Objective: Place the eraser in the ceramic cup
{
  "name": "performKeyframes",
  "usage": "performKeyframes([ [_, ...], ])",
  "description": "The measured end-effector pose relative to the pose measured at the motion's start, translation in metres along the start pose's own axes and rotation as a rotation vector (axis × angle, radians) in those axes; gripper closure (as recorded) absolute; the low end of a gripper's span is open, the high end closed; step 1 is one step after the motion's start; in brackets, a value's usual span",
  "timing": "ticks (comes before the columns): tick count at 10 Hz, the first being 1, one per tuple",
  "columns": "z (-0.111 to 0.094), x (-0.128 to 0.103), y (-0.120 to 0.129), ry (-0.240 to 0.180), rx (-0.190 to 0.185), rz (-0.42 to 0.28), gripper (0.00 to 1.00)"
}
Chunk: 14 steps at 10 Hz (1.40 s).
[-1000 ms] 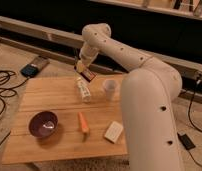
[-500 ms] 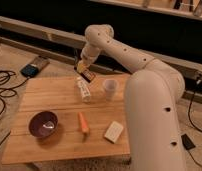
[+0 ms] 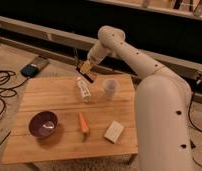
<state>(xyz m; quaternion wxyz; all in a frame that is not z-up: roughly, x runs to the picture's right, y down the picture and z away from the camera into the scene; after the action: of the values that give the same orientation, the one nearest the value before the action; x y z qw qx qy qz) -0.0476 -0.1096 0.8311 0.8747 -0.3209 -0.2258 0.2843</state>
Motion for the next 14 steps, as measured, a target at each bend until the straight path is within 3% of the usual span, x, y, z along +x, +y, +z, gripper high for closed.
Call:
performKeyframes([
  [3,-0.015,0.021,-0.02,-0.046,0.01,0.037,0.91],
  [8,-0.026,0.05,-0.034,-0.086,0.017,0.098,0.91],
  [14,-0.038,0.086,-0.03,-0.072,0.023,0.18,0.91],
])
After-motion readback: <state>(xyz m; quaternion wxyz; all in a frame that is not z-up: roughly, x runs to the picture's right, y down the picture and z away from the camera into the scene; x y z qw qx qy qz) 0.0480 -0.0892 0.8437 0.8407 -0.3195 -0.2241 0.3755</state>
